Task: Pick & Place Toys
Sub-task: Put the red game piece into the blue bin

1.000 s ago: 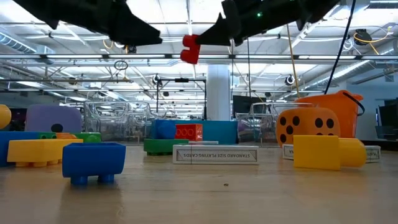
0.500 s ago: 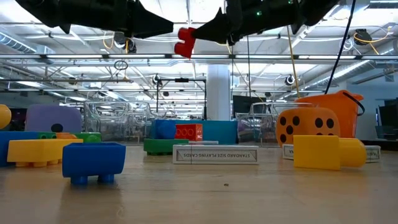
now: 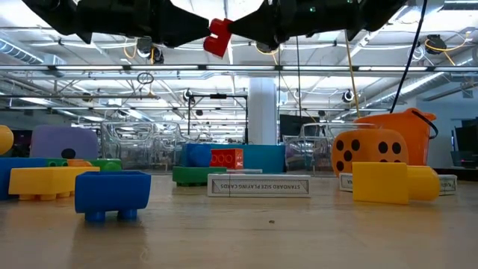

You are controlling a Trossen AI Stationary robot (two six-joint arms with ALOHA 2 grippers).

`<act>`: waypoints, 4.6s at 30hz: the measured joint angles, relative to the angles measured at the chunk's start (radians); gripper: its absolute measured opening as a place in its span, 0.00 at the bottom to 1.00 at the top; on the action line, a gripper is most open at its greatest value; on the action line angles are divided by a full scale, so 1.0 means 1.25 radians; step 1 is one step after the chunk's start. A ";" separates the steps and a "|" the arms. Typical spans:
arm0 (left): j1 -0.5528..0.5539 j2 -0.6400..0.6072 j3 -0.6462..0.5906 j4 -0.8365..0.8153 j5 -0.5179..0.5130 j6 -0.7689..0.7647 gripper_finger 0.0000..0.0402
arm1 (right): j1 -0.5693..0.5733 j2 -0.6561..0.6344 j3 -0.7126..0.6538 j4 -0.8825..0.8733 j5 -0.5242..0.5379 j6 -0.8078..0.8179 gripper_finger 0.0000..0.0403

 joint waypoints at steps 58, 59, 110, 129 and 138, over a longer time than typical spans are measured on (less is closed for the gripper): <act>0.026 0.028 0.081 -0.145 -0.046 0.027 0.33 | 0.000 0.001 0.001 -0.001 0.007 0.000 0.41; 0.026 0.012 0.081 -0.167 -0.061 0.033 0.33 | 0.000 0.001 0.001 -0.006 0.007 -0.010 0.42; 0.242 0.429 0.537 -0.663 -0.056 0.056 0.36 | 0.029 -0.033 -0.206 -0.024 0.216 -0.035 0.45; 0.312 0.595 0.667 -0.859 0.002 0.122 0.41 | 0.026 -0.144 -0.206 -0.170 0.339 -0.030 0.45; 0.313 0.618 0.669 -0.857 -0.012 0.147 0.34 | 0.013 -0.144 -0.206 -0.162 0.339 -0.032 0.45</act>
